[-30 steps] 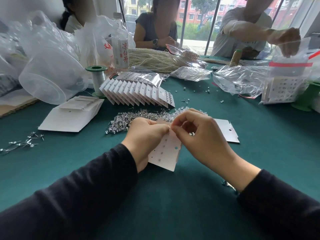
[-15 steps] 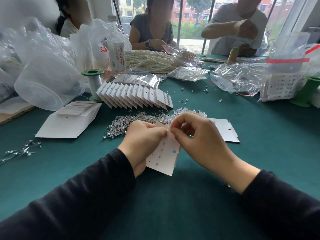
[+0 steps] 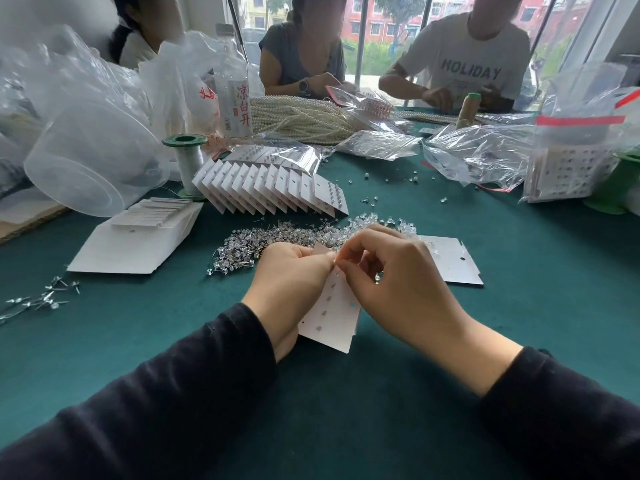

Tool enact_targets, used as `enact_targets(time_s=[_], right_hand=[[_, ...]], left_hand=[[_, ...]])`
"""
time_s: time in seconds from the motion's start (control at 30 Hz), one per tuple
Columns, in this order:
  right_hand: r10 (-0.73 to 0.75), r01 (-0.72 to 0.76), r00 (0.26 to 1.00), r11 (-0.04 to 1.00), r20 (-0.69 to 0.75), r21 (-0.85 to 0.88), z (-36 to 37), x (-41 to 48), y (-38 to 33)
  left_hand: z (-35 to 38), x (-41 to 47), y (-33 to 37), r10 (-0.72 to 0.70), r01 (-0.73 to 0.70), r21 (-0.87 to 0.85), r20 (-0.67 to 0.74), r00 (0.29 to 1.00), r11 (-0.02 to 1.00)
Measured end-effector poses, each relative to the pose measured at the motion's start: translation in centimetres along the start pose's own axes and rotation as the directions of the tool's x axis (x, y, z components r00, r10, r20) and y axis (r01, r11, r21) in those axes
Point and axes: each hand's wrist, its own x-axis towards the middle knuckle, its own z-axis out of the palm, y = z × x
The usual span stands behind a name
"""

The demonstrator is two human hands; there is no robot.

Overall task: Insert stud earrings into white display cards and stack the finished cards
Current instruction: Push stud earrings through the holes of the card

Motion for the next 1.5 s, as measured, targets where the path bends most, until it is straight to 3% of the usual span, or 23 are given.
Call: enact_targets(time_s=[0.6, 1.07, 1.5], right_hand=[[-0.006, 0.006, 1.000, 0.999, -0.008, -0.035, 0.45, -0.43, 0.30], [0.007, -0.007, 0.999, 1.000, -0.042, -0.009, -0.20, -0.64, 0.43], [-0.071, 0.067, 0.997, 0.987, -0.024, -0.145, -0.07, -0.68, -0.30]], left_hand=[[0.08, -0.03, 0.05, -0.021, 0.021, -0.016, -0.009, 1.000, 1.000], [-0.39, 0.34, -0.41, 0.029, -0.030, 0.137, 0.007, 1.000, 0.990], [-0.03, 0.33, -0.73, 0.074, -0.072, 0.211, -0.003, 0.997, 0.975]])
